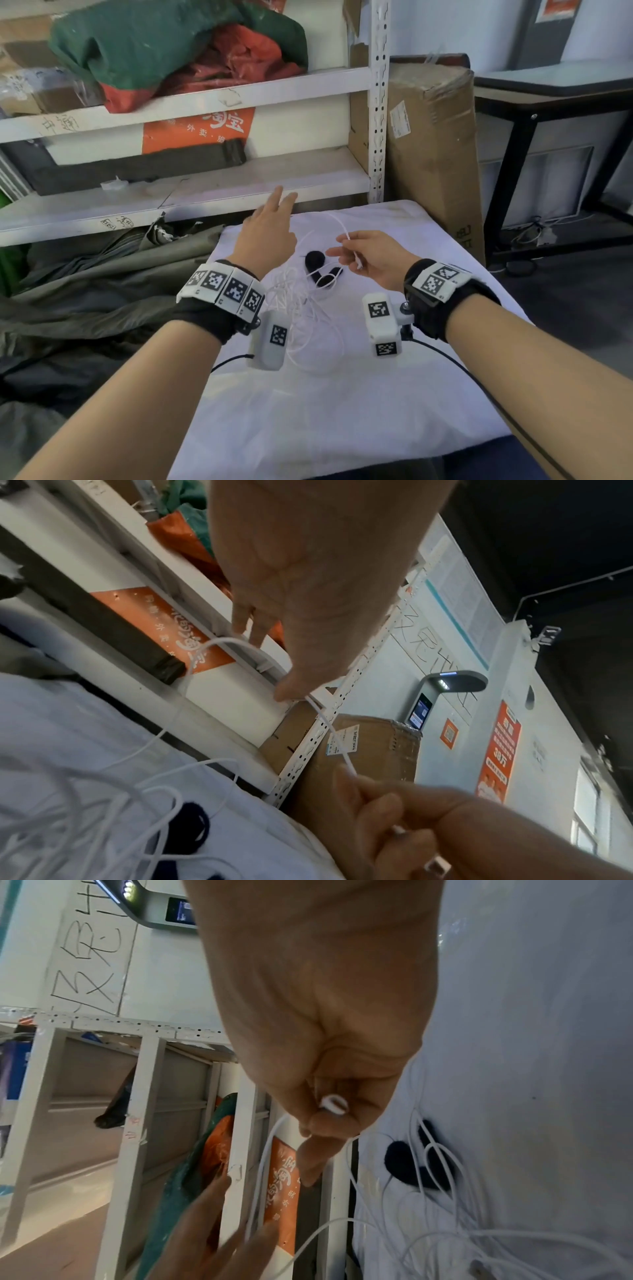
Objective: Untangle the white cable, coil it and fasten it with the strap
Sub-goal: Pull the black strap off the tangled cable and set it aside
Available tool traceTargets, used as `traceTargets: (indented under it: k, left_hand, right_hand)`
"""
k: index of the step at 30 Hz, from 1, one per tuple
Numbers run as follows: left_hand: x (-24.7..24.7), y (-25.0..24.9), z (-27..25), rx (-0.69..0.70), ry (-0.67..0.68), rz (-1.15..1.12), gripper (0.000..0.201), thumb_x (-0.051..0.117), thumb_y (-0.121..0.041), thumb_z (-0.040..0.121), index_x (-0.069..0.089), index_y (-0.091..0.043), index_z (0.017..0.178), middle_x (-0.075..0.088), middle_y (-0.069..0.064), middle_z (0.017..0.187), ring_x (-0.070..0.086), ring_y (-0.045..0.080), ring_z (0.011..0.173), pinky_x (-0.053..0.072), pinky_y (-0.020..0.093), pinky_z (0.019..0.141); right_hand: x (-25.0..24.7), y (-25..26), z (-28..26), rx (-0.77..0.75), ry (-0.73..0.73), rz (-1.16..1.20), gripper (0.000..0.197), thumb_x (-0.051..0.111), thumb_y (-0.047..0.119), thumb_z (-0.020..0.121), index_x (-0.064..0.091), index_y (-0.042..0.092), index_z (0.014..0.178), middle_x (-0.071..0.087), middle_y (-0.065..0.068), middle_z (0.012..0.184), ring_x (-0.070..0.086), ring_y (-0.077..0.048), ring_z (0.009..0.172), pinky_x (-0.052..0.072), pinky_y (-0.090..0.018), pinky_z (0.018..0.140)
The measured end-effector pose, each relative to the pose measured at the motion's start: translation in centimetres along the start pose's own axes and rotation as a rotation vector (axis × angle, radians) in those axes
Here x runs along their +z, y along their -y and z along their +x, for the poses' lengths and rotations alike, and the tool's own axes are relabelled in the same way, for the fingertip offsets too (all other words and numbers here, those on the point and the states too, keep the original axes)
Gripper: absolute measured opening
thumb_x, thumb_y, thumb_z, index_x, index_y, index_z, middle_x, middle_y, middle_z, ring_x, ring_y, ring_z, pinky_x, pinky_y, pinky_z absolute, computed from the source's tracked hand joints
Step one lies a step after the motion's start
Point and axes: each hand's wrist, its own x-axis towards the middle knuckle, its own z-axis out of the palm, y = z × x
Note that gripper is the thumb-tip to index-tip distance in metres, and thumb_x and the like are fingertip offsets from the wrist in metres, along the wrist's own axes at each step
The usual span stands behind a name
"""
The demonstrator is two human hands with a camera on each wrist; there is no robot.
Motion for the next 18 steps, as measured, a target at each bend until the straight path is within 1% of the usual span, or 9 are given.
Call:
traceTargets:
  k: [3,5,6,7,8,9,13,15,18]
  left_hand:
    - [0.3,-0.5,0.8,0.141,-0.033,0.042,0.065,0.052,-0.014,0.091,0.024,-0.027,0.148,0.009,-0.001,0.160,0.014,0.024,0.146,0.016,0.046,0.115]
    - [0.8,-0.4,1.1,0.156,0.038,0.060,0.051,0.051,-0.020,0.092,0.038,-0.027,0.141,0.025,-0.002,0.156,0.022,0.023,0.143,0.020,0.044,0.114]
    - [1.0,-0.2,1.2,0.149,0.049,0.052,0.036,0.049,-0.023,0.094,0.049,-0.022,0.130,0.041,0.001,0.145,0.035,0.024,0.136,0.029,0.041,0.107]
    - [1.0,0.0,1.3,0.138,0.043,0.027,0.020,0.045,-0.024,0.096,0.057,-0.016,0.111,0.056,0.005,0.124,0.049,0.027,0.122,0.038,0.037,0.094]
    - [1.0,0.3,1.3,0.135,0.024,-0.001,0.019,0.041,-0.024,0.099,0.056,-0.014,0.093,0.059,0.004,0.100,0.057,0.029,0.106,0.038,0.033,0.080]
    - [1.0,0.6,1.3,0.121,0.001,-0.040,0.024,0.039,-0.023,0.100,0.053,-0.014,0.083,0.056,0.002,0.086,0.060,0.029,0.094,0.035,0.030,0.074]
    - [0.5,1.3,1.1,0.026,-0.108,-0.311,0.043,0.037,-0.028,0.101,0.063,-0.006,0.076,0.063,-0.001,0.072,0.057,0.021,0.073,0.040,0.027,0.072]
    - [0.4,1.4,0.9,0.032,-0.120,-0.353,0.045,0.036,-0.029,0.102,0.062,-0.005,0.075,0.062,-0.002,0.063,0.056,0.017,0.064,0.038,0.019,0.061]
    - [0.8,2.4,0.7,-0.051,-0.085,-0.469,0.048,0.034,-0.033,0.102,0.057,-0.008,0.069,0.060,0.002,0.058,0.054,0.015,0.054,0.040,0.018,0.058]
  right_hand:
    - [0.5,0.6,-0.1,-0.022,0.065,-0.060,0.022,0.043,0.019,0.101,0.058,0.005,0.108,0.060,-0.003,0.075,0.041,-0.006,0.049,0.028,-0.014,0.042]
    - [0.9,1.0,-0.1,-0.005,0.135,-0.015,0.031,0.039,0.029,0.102,0.060,0.007,0.099,0.052,0.002,0.062,0.031,-0.004,0.040,0.019,-0.015,0.038]
    - [1.0,1.3,-0.2,0.005,0.180,0.018,0.035,0.036,0.031,0.102,0.060,0.007,0.096,0.049,0.004,0.057,0.029,-0.003,0.037,0.017,-0.015,0.036]
    - [1.2,1.5,-0.3,0.014,0.227,0.037,0.036,0.034,0.031,0.103,0.060,0.007,0.096,0.046,0.005,0.053,0.027,-0.003,0.036,0.016,-0.015,0.036]
    - [1.3,1.7,-0.4,0.029,0.278,0.038,0.036,0.032,0.030,0.104,0.059,0.007,0.096,0.043,0.006,0.051,0.026,-0.002,0.036,0.016,-0.015,0.035]
    - [1.4,1.9,-0.7,0.051,0.338,0.024,0.035,0.030,0.028,0.104,0.059,0.008,0.098,0.041,0.007,0.050,0.026,-0.002,0.035,0.016,-0.014,0.035]
    - [1.9,2.6,-1.7,0.149,0.620,-0.028,0.030,0.031,0.022,0.103,0.058,0.007,0.106,0.035,0.009,0.045,0.029,-0.002,0.032,0.021,-0.012,0.032]
    - [1.8,3.4,-2.0,0.101,0.709,0.135,0.027,0.033,0.020,0.101,0.056,0.007,0.101,0.038,0.008,0.045,0.033,-0.002,0.032,0.023,-0.011,0.033]
    - [0.9,5.4,-1.7,-0.015,0.723,0.672,0.024,0.030,0.018,0.101,0.051,0.008,0.093,0.052,0.004,0.052,0.046,-0.005,0.037,0.034,-0.013,0.037]
